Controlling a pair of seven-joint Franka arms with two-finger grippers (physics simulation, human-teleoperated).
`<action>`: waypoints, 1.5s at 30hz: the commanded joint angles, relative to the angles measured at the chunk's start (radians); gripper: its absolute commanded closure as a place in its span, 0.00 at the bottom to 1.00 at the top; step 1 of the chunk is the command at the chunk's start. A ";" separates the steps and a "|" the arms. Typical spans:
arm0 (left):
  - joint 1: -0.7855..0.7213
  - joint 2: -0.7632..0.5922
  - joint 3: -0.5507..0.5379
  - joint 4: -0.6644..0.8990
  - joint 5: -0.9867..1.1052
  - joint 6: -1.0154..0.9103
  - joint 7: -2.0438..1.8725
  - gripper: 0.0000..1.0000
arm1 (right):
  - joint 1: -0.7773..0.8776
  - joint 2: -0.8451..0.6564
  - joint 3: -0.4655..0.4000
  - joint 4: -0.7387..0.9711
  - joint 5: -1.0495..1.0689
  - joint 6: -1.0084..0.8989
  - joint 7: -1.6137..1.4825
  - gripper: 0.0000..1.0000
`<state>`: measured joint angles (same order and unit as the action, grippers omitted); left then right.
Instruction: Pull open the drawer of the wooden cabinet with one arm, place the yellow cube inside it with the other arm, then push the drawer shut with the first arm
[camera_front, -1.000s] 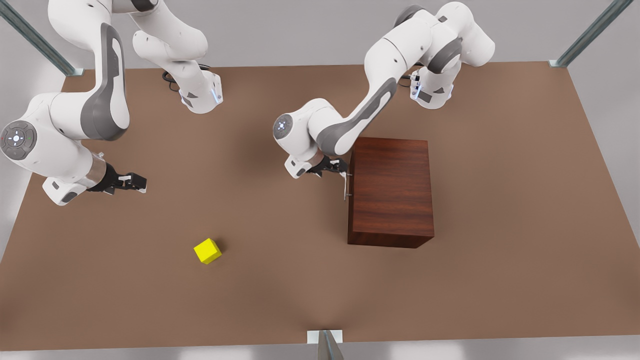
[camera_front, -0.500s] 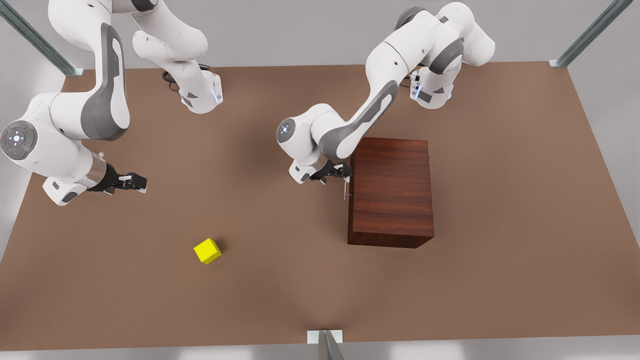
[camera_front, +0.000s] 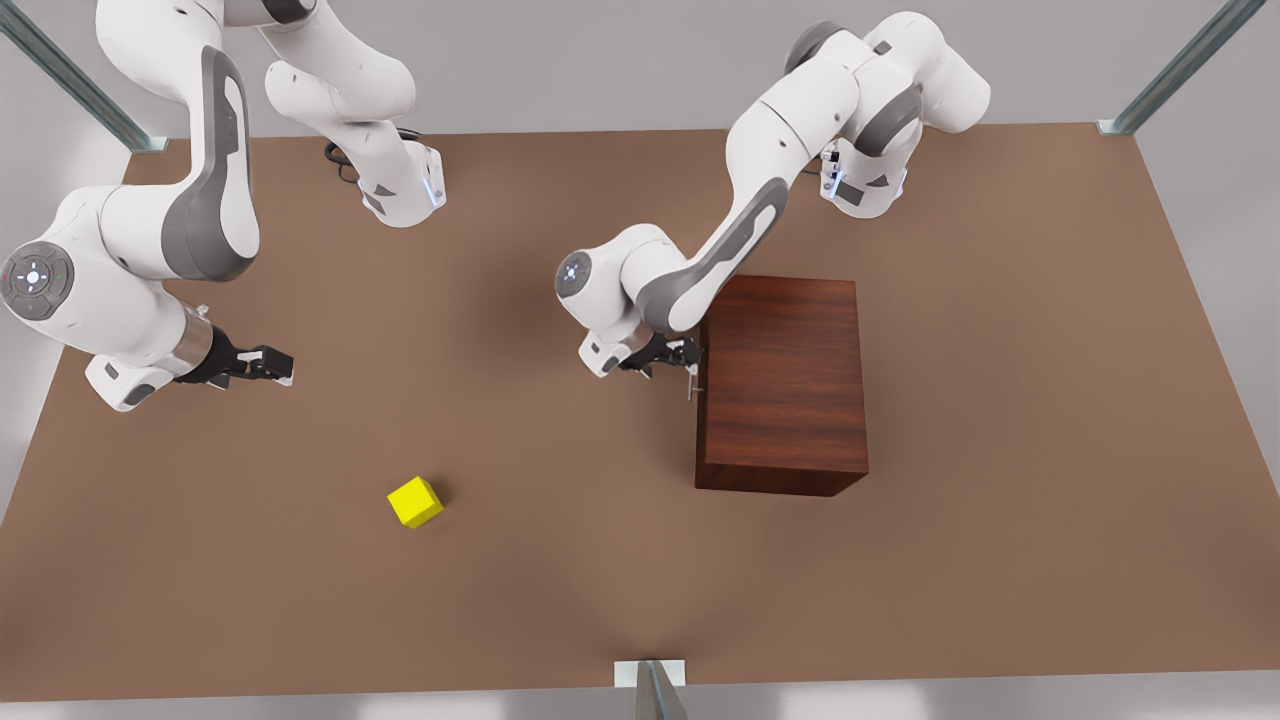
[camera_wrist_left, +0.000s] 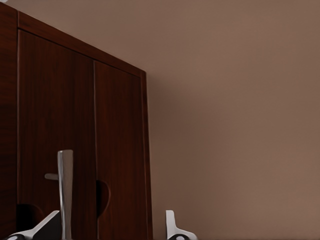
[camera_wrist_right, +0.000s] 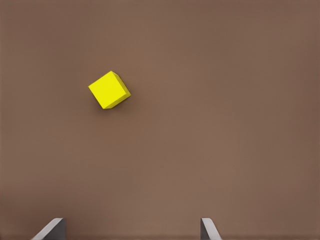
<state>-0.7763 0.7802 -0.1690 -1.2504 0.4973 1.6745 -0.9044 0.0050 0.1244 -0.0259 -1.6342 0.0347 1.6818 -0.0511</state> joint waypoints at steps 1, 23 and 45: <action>0.000 -0.001 0.000 -0.004 0.007 0.022 -0.014 0.00 | 0.000 0.000 0.000 0.000 0.001 -0.001 0.000 0.00; 0.002 -0.003 -0.003 0.009 -0.074 0.071 -0.120 0.00 | 0.000 0.004 0.000 0.000 0.001 -0.001 0.000 0.00; -0.006 0.005 -0.009 0.025 -0.088 0.131 -0.202 0.00 | 0.001 0.007 0.000 0.000 0.001 -0.001 0.000 0.00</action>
<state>-0.7822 0.7865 -0.1777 -1.2262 0.4125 1.7842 -1.0435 0.0059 0.1329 -0.0259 -1.6342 0.0348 1.6817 -0.0501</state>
